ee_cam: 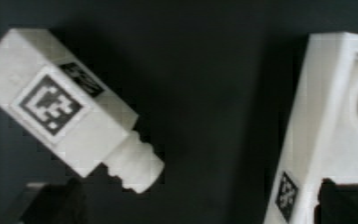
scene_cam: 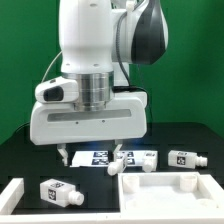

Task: Assemble one leg

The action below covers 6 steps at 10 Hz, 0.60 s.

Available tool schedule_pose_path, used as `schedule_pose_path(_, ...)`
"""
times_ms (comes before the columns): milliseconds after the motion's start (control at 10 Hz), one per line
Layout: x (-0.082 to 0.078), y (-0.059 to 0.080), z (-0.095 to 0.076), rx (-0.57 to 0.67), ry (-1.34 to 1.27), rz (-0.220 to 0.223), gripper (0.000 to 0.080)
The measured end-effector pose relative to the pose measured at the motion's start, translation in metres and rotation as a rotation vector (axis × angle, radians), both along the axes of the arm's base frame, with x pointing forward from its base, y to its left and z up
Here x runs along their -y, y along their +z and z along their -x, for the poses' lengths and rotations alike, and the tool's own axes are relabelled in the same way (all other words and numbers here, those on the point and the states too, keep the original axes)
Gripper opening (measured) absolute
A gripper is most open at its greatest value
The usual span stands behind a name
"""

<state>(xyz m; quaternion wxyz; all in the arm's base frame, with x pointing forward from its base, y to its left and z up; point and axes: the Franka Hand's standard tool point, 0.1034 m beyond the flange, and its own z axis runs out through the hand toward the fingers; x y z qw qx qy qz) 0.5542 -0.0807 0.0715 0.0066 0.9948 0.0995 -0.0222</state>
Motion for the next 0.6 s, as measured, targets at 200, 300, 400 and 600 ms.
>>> schedule_pose_path(200,0.002,-0.001,0.000,0.011,0.011,0.003,0.0648)
schedule_pose_path(300,0.001,-0.001,0.000,0.011,0.012,0.003,0.0648)
schedule_pose_path(400,-0.001,-0.001,0.001,0.015,0.008,0.003,0.0648)
schedule_pose_path(600,-0.029,0.001,0.036,0.020,-0.073,-0.004,0.0648)
